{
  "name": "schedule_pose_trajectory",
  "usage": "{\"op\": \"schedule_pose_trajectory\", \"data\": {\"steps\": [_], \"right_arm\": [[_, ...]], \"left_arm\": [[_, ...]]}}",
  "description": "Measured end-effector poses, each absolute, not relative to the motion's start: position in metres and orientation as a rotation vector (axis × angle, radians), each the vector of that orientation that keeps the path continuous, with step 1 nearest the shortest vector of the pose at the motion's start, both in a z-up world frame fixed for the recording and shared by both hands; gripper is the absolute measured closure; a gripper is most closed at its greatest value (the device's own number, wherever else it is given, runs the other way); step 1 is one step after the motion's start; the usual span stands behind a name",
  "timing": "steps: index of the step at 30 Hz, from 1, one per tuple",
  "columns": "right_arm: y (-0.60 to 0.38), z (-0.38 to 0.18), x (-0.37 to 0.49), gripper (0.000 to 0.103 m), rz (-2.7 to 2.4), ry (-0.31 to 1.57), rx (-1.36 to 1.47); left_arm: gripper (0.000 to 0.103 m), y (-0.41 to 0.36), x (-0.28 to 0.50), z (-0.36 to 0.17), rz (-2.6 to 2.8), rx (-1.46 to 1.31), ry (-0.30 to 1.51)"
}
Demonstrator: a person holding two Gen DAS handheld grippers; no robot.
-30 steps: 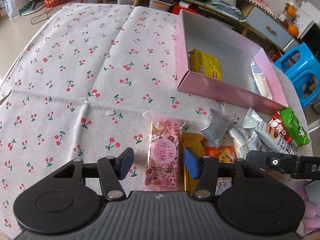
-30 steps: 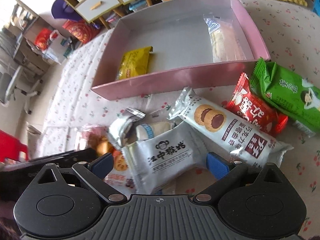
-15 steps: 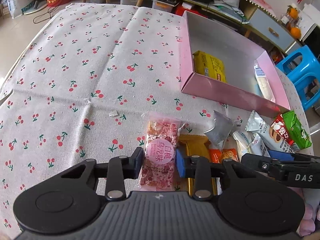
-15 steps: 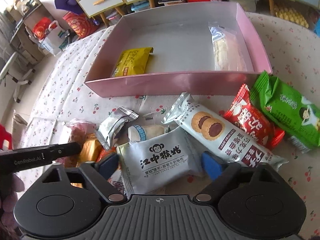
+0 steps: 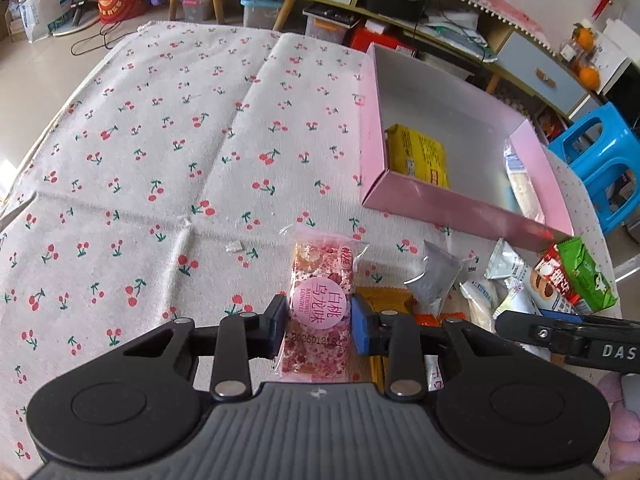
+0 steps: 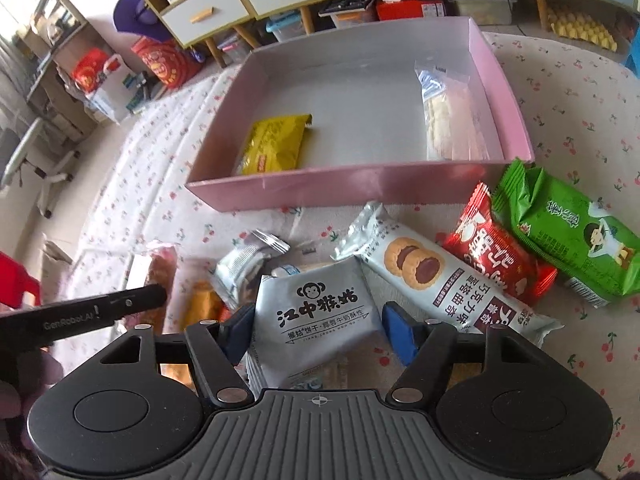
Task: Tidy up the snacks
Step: 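Lower both packs into the pink box beside the yellow pack and release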
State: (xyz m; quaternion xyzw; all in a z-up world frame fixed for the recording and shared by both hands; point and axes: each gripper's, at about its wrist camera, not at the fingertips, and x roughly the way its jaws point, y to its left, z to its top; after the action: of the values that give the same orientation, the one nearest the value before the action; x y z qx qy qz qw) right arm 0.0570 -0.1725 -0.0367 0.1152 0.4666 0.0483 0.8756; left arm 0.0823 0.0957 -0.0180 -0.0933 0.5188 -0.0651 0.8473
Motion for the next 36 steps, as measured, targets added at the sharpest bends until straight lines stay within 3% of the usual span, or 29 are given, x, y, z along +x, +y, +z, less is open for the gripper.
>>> {"op": "schedule_pose_trajectory", "data": {"steps": [18, 36], "right_arm": [[-0.236, 0.016, 0.072, 0.034, 0.081, 0.782, 0.492], [-0.282, -0.019, 0.111, 0.033, 0.085, 0.672, 0.687]], "left_arm": [[0.073, 0.079, 0.099, 0.015, -0.172, -0.311, 0.986], [0.073, -0.01, 0.167, 0.006, -0.276, -0.181, 0.955]]}}
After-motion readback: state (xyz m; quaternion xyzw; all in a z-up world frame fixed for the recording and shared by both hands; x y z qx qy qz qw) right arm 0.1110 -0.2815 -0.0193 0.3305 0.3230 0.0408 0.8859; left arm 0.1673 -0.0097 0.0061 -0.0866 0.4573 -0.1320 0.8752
